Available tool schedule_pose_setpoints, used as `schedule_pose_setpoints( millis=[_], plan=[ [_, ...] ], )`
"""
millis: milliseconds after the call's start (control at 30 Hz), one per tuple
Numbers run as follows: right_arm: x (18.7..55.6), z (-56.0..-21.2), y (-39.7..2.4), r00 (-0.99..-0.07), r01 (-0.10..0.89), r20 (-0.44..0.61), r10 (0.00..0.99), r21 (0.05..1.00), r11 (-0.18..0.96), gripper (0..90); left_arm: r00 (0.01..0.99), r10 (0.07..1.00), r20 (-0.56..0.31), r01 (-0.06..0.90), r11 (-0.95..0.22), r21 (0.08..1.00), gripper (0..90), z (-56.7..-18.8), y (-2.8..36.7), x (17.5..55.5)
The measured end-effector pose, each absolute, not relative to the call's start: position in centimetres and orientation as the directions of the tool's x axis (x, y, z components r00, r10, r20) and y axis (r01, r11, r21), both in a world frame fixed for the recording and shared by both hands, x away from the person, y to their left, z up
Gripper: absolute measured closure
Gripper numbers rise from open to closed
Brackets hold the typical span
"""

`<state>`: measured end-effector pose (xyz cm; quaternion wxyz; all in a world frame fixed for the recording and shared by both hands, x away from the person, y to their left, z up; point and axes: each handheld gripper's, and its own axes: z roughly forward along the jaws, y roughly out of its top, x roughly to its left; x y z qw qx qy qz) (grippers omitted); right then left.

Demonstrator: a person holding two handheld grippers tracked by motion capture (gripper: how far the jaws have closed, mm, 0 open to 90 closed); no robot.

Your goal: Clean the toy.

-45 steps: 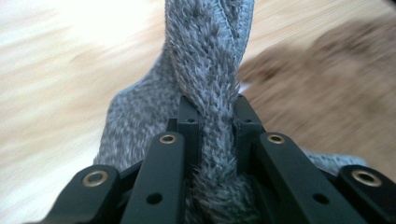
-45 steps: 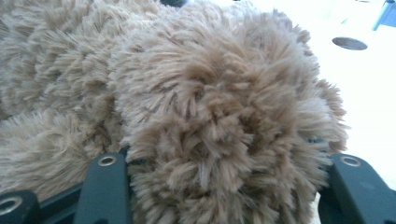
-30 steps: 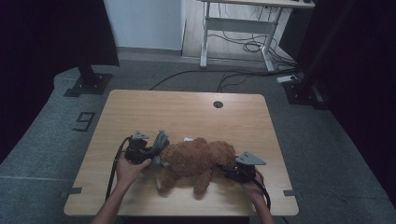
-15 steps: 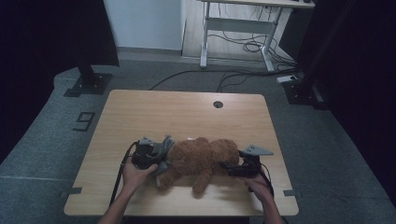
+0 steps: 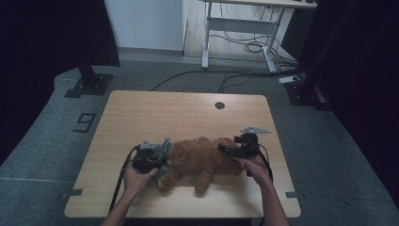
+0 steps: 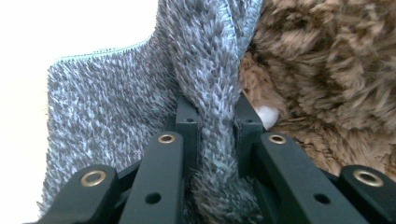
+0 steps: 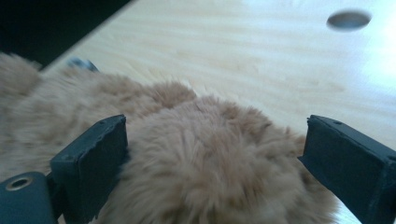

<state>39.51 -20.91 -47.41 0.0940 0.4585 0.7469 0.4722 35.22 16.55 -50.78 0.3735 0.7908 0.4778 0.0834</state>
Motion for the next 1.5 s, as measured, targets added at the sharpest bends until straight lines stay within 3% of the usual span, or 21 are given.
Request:
schedule_pose_setpoints(
  millis=[233, 400, 533, 667, 833, 967, 1067, 1233, 1367, 1500],
  plan=[
    [39.1, -49.5, -20.8, -0.55, 0.673, 0.328, 0.768, 0.719, 0.175, 3.6, 0.537, 0.809, -0.24, 0.696, -0.264, 0.667, 76.8, -50.8, 16.7, 34.7],
    [38.3, -50.1, -21.0, -0.54, 0.704, 0.325, 0.776, 0.68, 0.205, 6.4, 0.54, 0.8, -0.262, 0.703, -0.259, 0.662, 76.7, -50.8, 16.5, 34.4],
    [37.7, -50.1, -20.8, -0.555, 0.693, 0.294, 0.778, 0.68, 0.238, 14.7, 0.535, 0.793, -0.29, 0.713, -0.241, 0.658, 76.7, -50.9, 16.4, 34.5],
    [37.1, -50.2, -20.8, -0.582, 0.666, 0.286, 0.762, 0.705, 0.244, 30.9, 0.525, 0.775, -0.352, 0.731, -0.198, 0.653, 76.6, -51.1, 16.3, 34.6],
    [35.5, -49.9, -20.5, -0.641, 0.558, 0.218, 0.736, 0.79, 0.253, 49.4, 0.506, 0.747, -0.432, 0.752, -0.136, 0.645, 76.9, -51.2, 16.0, 34.9],
    [35.0, -49.9, -20.8, -0.658, 0.508, 0.227, 0.718, 0.838, 0.201, 54.8, 0.494, 0.728, -0.475, 0.758, -0.092, 0.646, 77.1, -51.2, 16.2, 35.2],
    [34.9, -49.9, -20.7, -0.659, 0.464, 0.217, 0.72, 0.871, 0.163, 57.6, 0.485, 0.708, -0.513, 0.761, -0.053, 0.646, 77.2, -51.1, 16.3, 35.6],
    [35.5, -49.6, -19.9, -0.663, 0.369, 0.165, 0.731, 0.921, 0.127, 60.0, 0.484, 0.714, -0.505, 0.743, -0.031, 0.668, 77.6, -50.1, 16.1, 36.9],
    [36.2, -48.4, -19.4, -0.645, 0.238, 0.103, 0.757, 0.969, 0.07, 59.9, 0.48, 0.714, -0.51, 0.723, 0.008, 0.691, 77.9, -48.9, 16.1, 38.4],
    [37.1, -48.7, -19.0, -0.635, 0.155, -0.006, 0.773, 0.978, 0.136, 58.5, 0.472, 0.73, -0.494, 0.727, -0.006, 0.687, 77.9, -49.0, 15.7, 39.3]
  ],
)
